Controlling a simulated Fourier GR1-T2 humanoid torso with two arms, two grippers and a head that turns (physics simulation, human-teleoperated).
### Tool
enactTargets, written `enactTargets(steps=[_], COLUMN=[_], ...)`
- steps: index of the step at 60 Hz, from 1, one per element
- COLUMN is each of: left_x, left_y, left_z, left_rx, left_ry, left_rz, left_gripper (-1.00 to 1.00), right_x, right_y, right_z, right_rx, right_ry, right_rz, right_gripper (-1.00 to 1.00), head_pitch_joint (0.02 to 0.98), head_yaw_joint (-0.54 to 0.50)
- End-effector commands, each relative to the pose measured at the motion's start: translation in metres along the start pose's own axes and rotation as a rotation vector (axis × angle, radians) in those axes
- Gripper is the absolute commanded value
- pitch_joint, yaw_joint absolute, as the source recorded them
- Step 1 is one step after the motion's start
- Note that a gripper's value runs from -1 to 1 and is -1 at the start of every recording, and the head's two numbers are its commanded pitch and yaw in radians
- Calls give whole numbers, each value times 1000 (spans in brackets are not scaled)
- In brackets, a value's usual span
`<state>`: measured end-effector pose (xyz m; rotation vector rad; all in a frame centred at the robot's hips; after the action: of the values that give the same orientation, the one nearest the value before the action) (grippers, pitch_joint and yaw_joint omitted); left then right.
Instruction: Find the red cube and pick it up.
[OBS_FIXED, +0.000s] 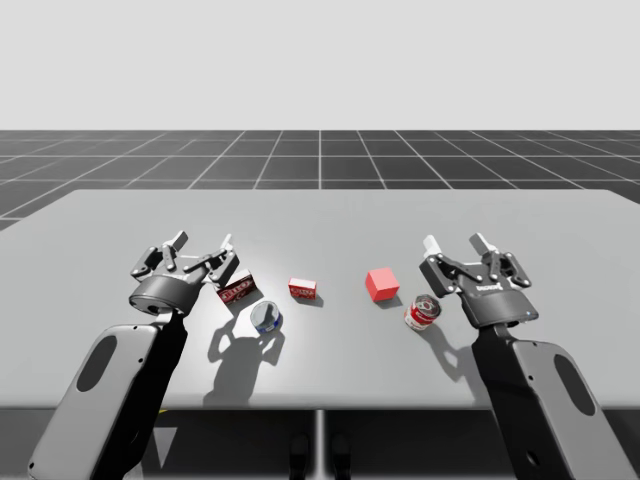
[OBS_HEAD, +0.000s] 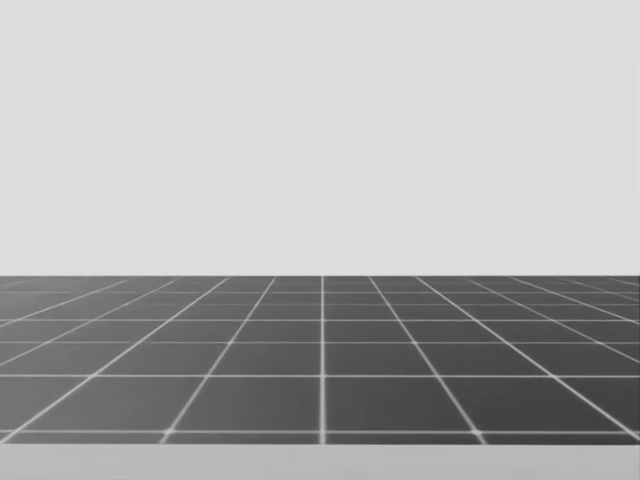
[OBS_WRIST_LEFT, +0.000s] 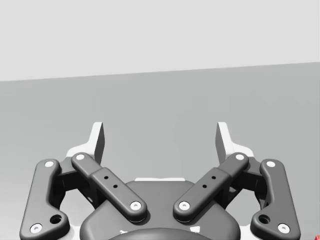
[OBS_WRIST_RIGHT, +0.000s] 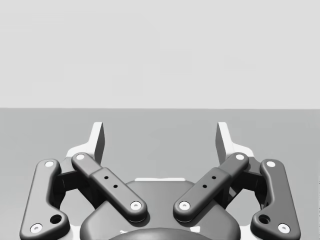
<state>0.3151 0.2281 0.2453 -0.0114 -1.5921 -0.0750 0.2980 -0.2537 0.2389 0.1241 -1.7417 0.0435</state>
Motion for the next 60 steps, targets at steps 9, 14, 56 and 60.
enactTargets(steps=[9, 14, 56, 60], left_x=[0, 0, 0, -1], left_y=[1, 1, 3, 2], left_z=[0, 0, -1, -1], left_rx=[1, 3, 8, 7], left_ry=[1, 1, 6, 6], left_rz=[1, 2, -4, -5], left_gripper=[-1000, -1000, -1000, -1000], right_x=[0, 0, -3, -3], right_y=[0, 0, -3, -3], right_z=[0, 0, -3, -3], right_rx=[-1, 2, -6, -7], right_ry=[-13, -6, 16, 17], right_rz=[5, 14, 17, 17], right_gripper=[-1000, -1000, -1000, -1000], head_pitch_joint=[78, 116, 682, 715], head_yaw_joint=[4, 4, -101, -142])
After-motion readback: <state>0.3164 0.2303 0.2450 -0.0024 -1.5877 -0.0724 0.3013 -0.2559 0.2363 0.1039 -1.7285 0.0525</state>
